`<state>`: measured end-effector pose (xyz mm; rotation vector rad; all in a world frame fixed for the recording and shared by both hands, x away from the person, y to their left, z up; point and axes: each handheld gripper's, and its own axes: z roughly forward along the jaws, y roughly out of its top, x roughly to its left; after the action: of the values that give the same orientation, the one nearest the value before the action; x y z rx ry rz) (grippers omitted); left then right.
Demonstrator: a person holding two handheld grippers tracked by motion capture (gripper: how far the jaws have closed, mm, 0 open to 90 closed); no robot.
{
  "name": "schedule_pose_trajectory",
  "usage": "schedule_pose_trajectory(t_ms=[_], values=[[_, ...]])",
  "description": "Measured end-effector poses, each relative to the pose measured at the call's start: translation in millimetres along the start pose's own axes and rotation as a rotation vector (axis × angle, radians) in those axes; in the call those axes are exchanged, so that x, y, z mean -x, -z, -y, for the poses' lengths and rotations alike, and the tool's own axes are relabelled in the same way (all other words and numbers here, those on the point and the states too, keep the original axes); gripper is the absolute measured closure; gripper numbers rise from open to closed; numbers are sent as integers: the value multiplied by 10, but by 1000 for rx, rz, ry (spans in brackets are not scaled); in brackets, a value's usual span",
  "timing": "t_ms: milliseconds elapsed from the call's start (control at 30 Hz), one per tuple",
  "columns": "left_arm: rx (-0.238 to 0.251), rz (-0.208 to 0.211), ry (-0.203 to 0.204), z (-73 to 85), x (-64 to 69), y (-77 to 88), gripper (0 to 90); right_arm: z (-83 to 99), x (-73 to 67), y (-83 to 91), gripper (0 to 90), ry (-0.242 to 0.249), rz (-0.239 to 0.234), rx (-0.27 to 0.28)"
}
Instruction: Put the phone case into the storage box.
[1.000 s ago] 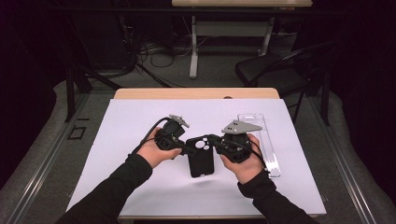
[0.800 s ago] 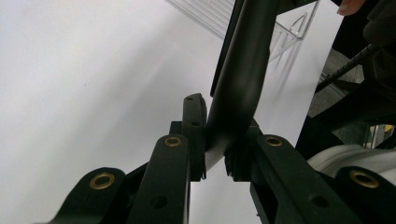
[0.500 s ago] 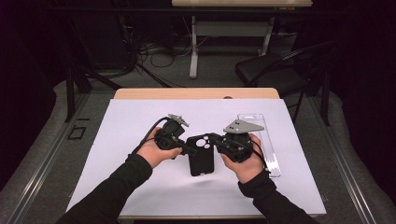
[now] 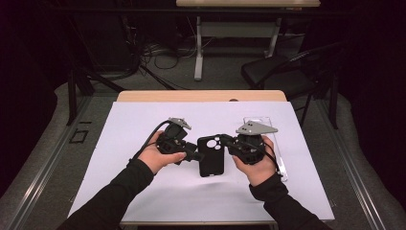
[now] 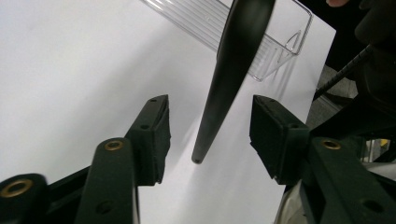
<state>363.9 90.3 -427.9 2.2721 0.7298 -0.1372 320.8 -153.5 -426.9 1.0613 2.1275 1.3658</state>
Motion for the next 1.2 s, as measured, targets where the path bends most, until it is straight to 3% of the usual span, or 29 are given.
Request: schedule_pose_trajectory(t_ms=[233, 400, 633, 833, 1200], values=[[-7, -48, -11, 48, 16, 19, 441, -15, 173, 72, 848, -25, 12, 10], [-9, -57, -15, 83, 3, 17, 442, -48, 303, 128, 848, -35, 22, 21], [5, -75, 18, 144, -26, 43, 427, -98, 457, 187, 848, -43, 41, 30], [-3, -89, 44, 197, -71, 44, 312, -147, 521, 218, 848, -50, 43, 40], [3, -107, 60, 242, -114, 98, 247, -332, 628, 377, 848, -42, 71, 63]])
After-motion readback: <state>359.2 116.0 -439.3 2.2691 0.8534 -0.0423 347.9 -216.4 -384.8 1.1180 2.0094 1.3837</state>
